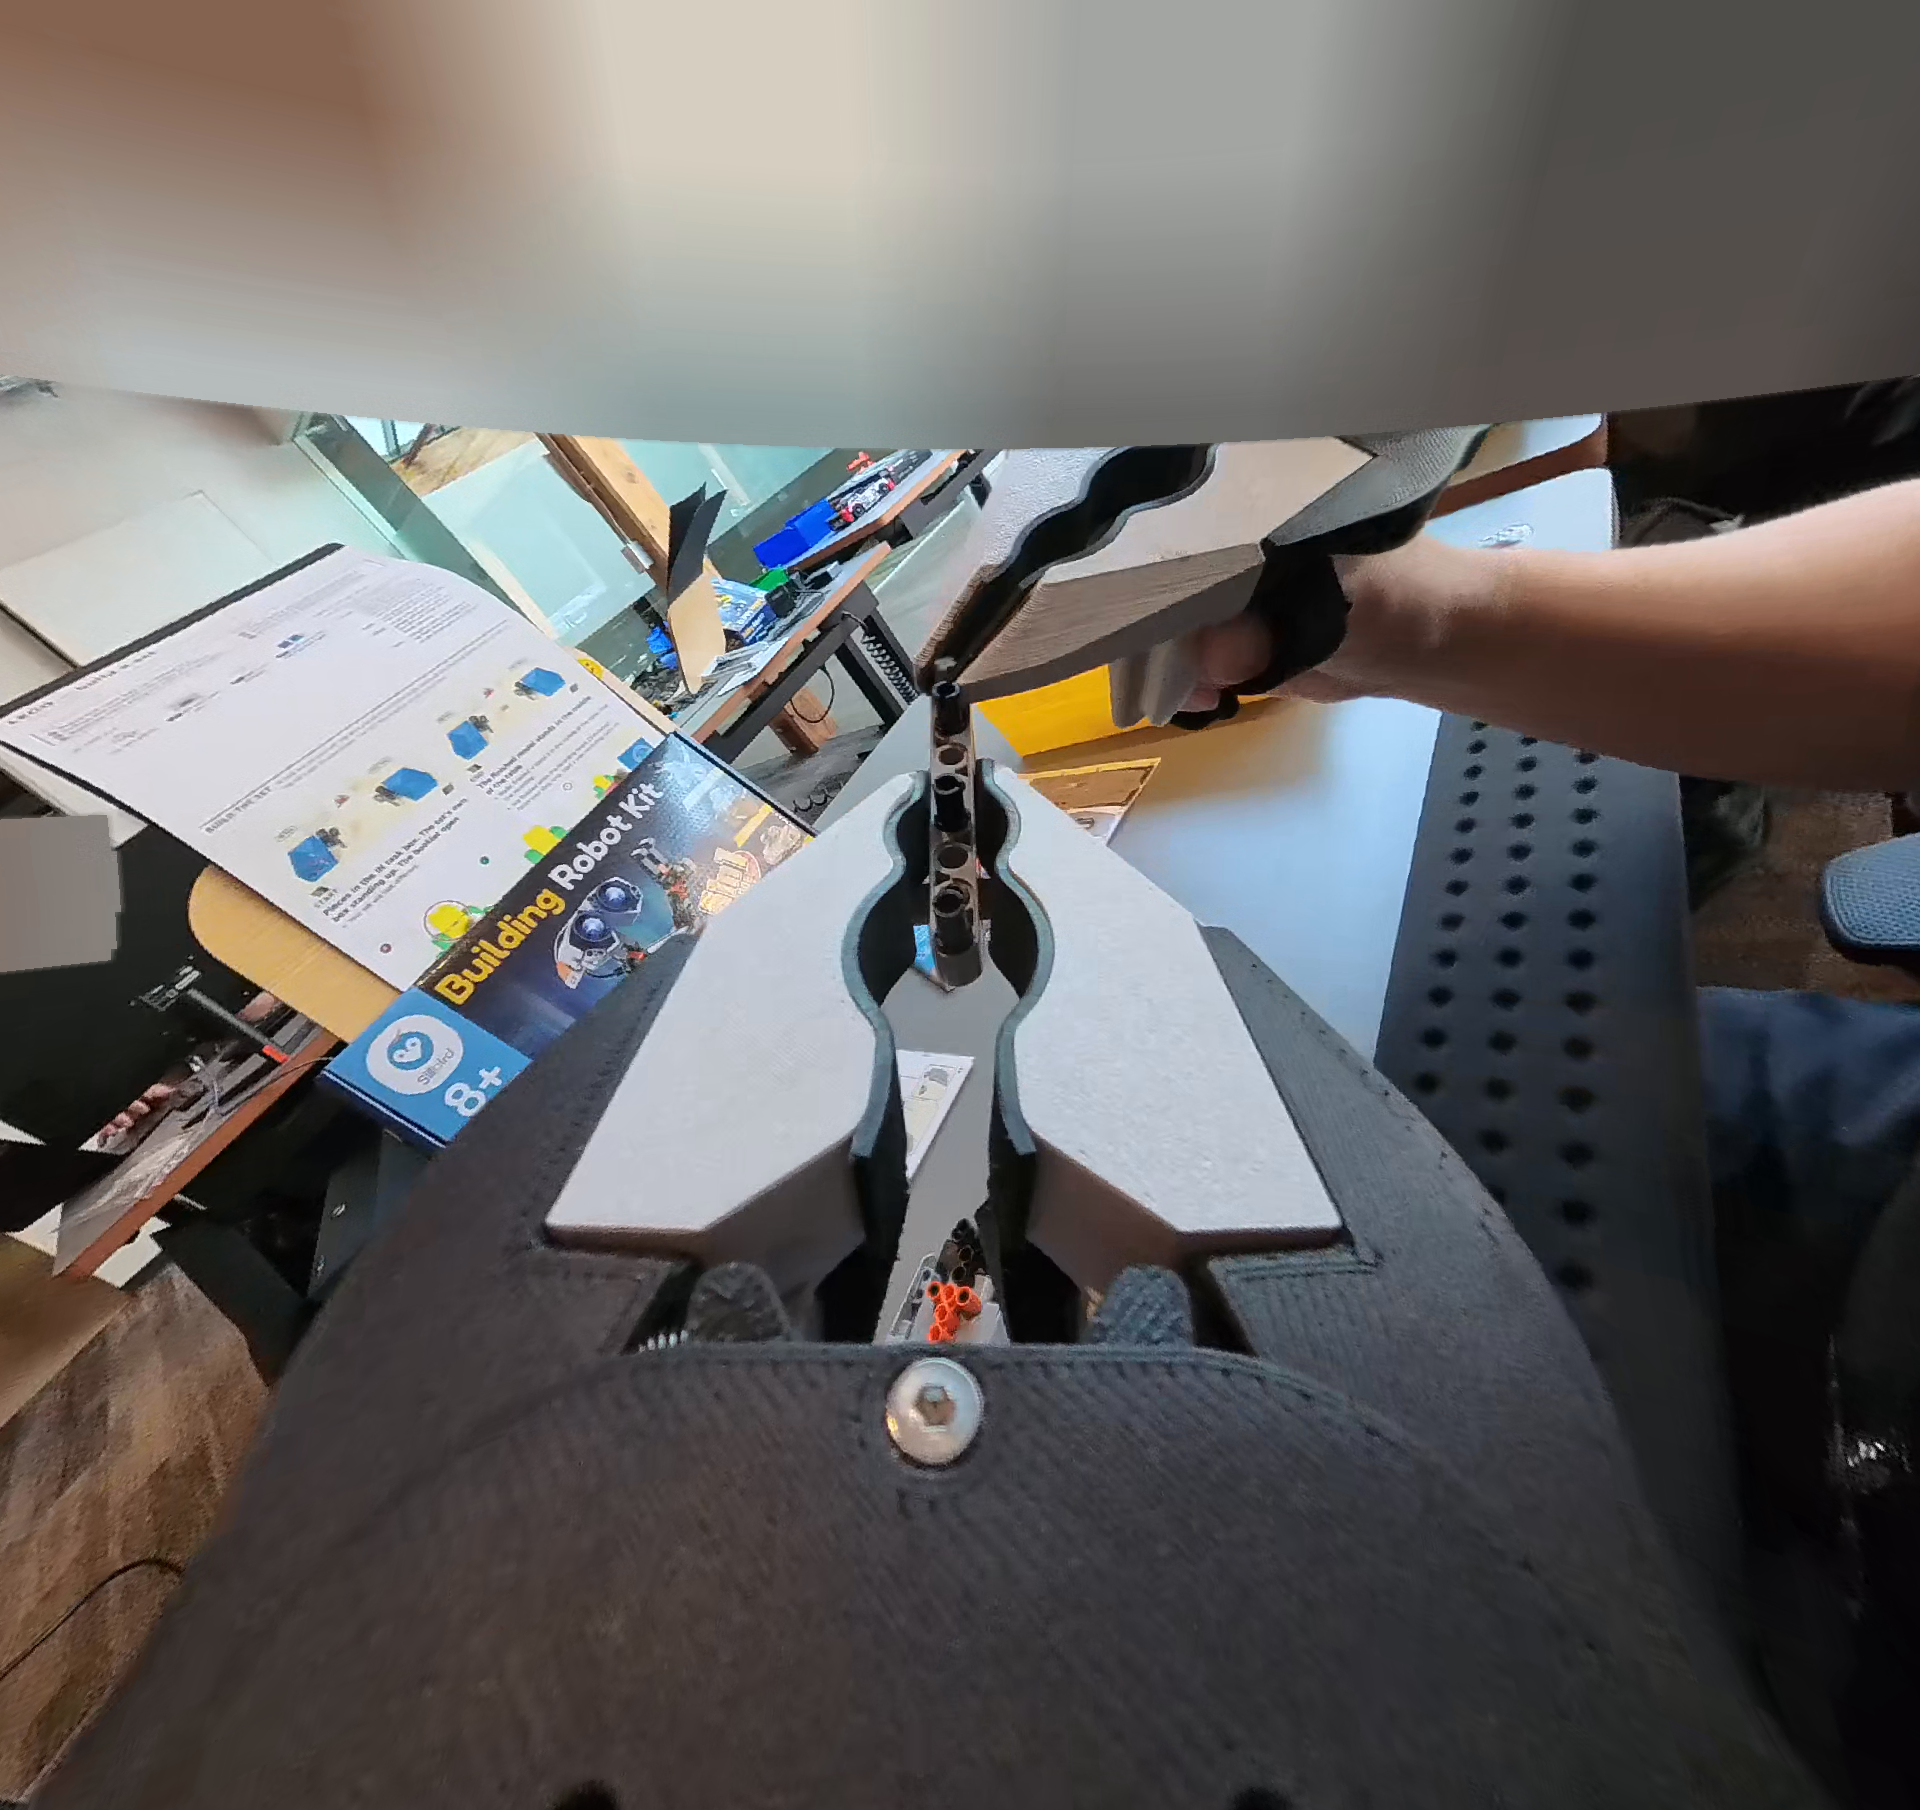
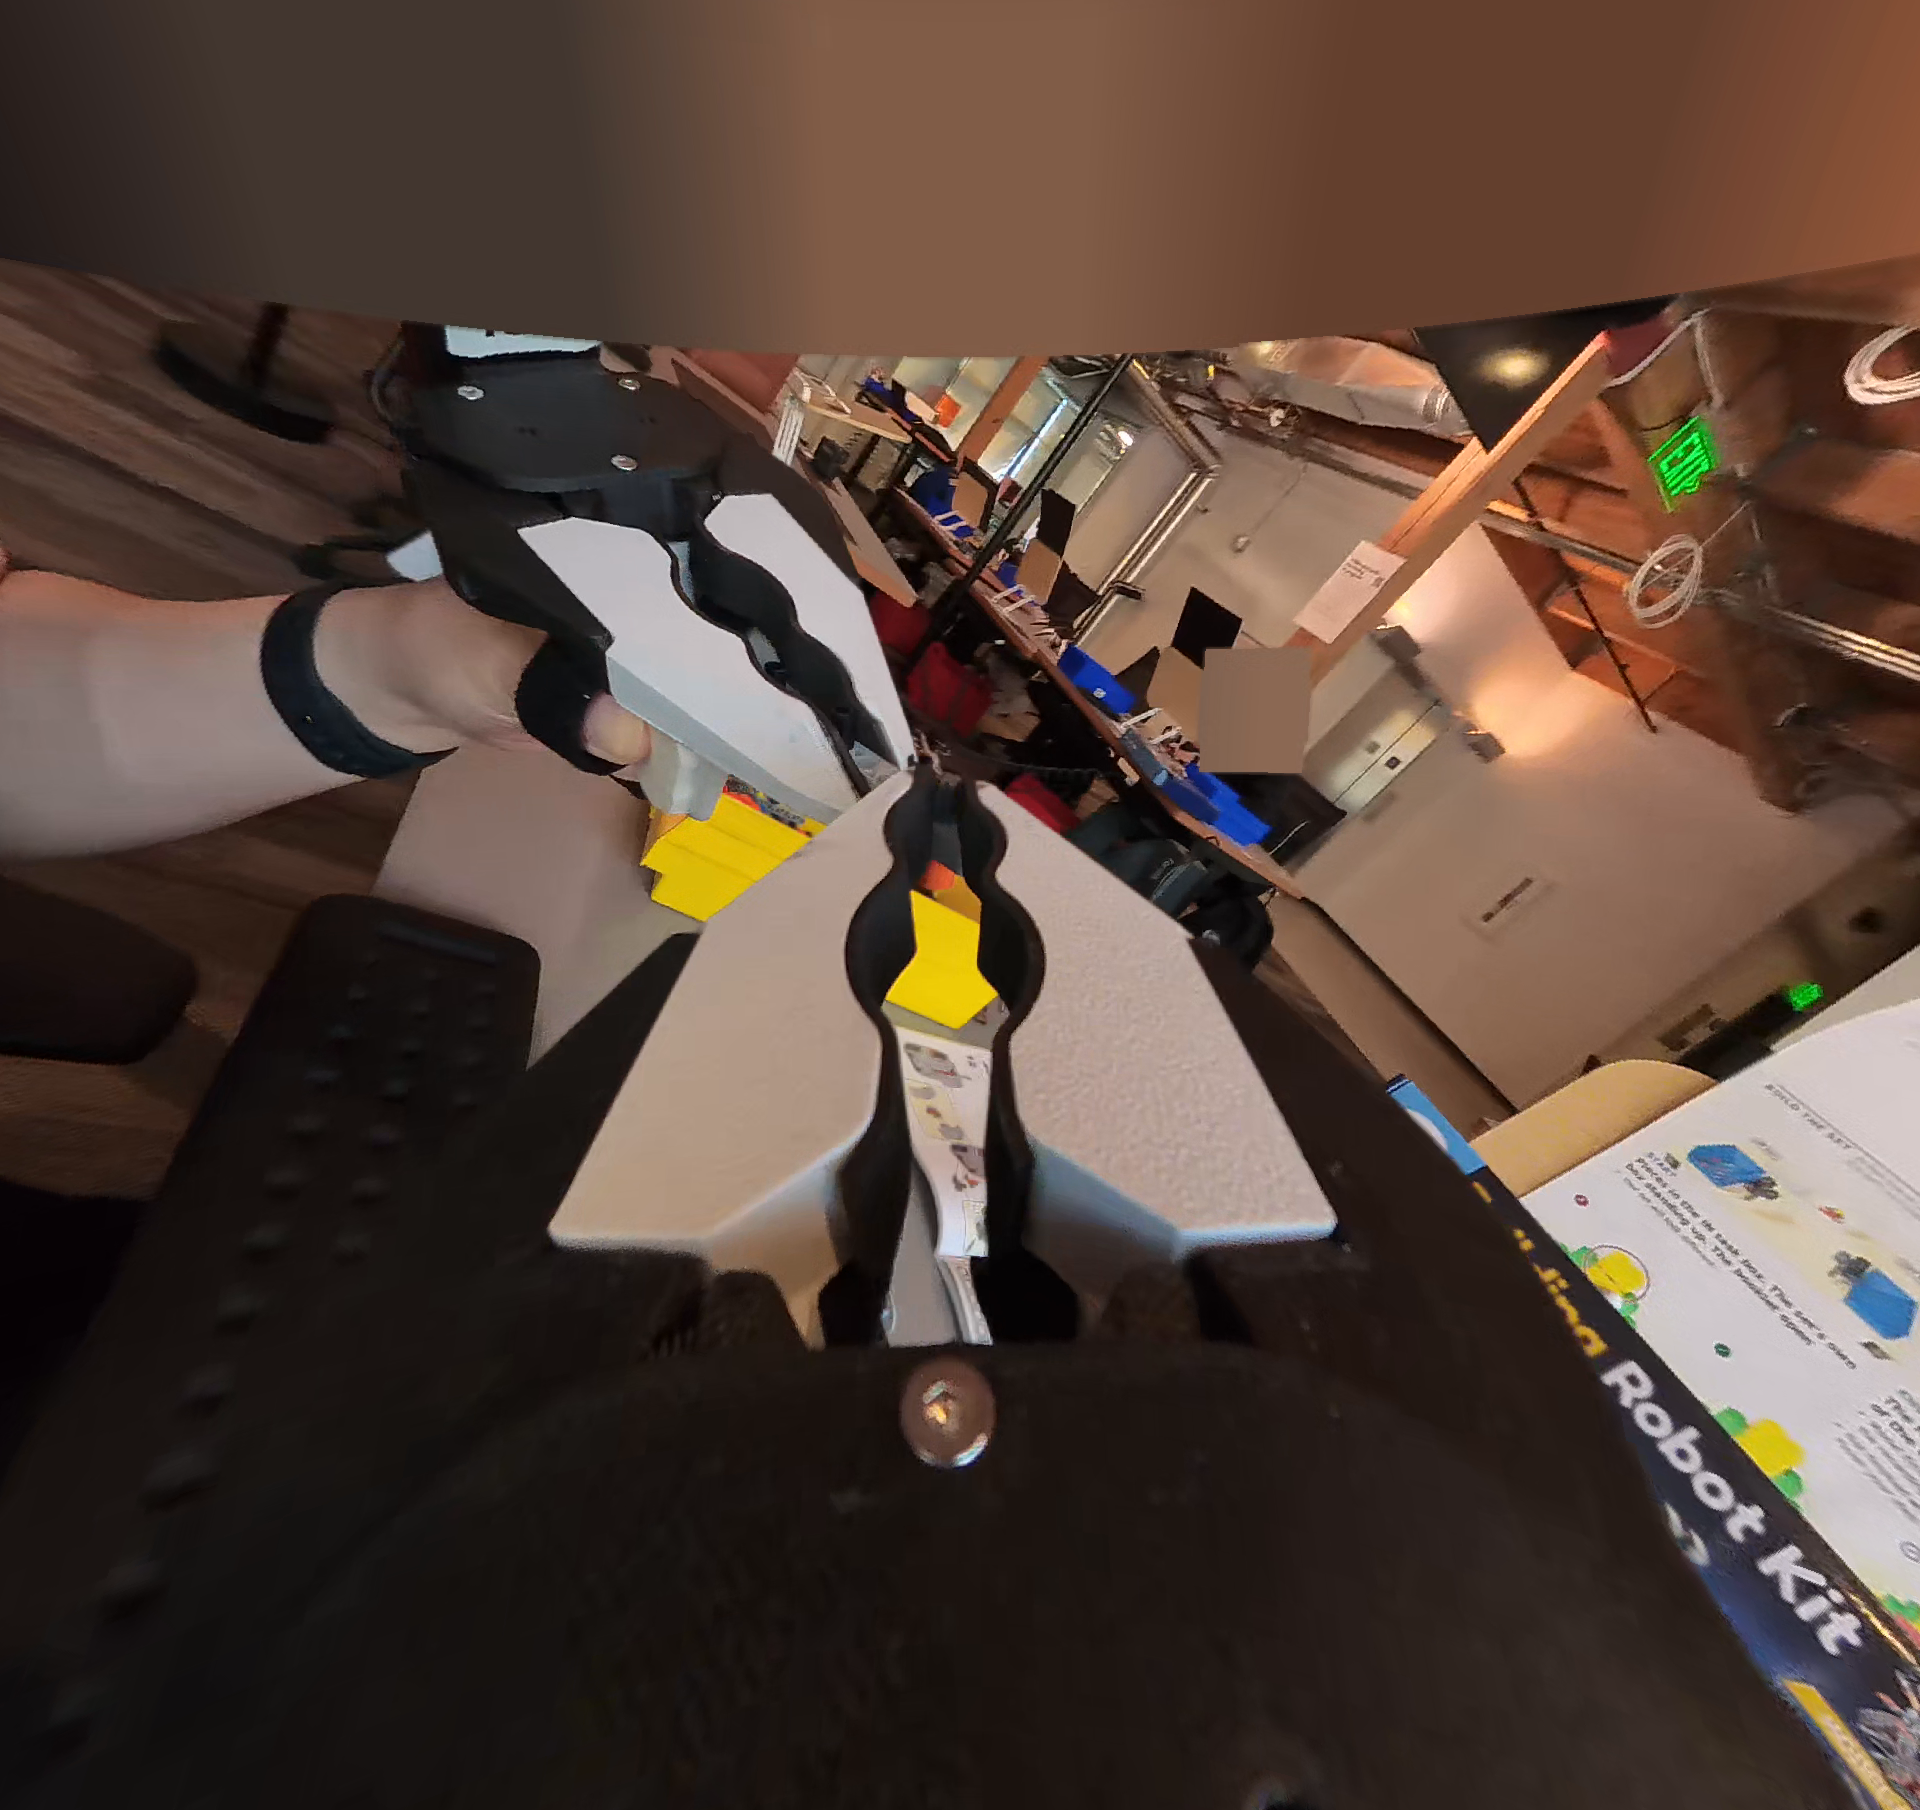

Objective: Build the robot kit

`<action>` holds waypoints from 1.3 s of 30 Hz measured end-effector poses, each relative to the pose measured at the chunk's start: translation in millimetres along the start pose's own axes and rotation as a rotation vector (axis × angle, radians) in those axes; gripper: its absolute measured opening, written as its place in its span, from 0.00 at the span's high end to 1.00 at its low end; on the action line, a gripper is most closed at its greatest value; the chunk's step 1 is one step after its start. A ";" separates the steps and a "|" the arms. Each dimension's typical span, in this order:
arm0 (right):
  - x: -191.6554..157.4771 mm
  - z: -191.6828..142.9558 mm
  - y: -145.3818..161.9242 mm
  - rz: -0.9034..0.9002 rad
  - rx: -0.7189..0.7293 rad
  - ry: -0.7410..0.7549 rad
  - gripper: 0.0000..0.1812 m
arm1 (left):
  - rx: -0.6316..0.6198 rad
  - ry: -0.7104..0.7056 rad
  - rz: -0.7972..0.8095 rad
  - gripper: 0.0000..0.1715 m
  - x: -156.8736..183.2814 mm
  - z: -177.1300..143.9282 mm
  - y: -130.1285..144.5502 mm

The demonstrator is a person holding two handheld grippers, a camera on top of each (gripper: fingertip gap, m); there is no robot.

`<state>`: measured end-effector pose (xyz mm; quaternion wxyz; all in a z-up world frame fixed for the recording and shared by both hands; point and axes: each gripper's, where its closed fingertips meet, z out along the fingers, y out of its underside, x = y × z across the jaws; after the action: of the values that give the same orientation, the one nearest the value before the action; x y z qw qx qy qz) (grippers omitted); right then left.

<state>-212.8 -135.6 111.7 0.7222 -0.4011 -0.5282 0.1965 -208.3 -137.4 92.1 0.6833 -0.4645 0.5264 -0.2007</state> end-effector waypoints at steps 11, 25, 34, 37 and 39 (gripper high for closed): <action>-21.6 -7.5 -1.0 0.135 0.030 -0.280 0.99 | 0.038 0.172 -0.080 0.97 20.1 -6.7 1.2; -44.6 -20.6 -10.8 0.247 0.108 -0.698 0.99 | 0.082 0.429 -0.120 0.97 43.4 -13.2 -4.5; -35.0 -21.5 -6.0 0.556 0.197 -0.976 0.99 | 0.136 0.450 -0.220 0.97 38.1 -5.1 0.0; 11.8 -10.7 -11.7 0.573 0.359 -0.647 0.89 | 0.205 0.354 -0.295 0.97 18.8 -7.2 -2.3; 34.5 -14.7 -8.5 0.590 0.443 -0.463 0.89 | 0.265 0.247 -0.371 0.97 0.4 -7.1 -2.7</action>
<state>-187.8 -121.8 137.5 0.5663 -0.3157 -0.4838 0.5879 -214.0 -142.1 94.1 0.6202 -0.4315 0.4807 -0.4451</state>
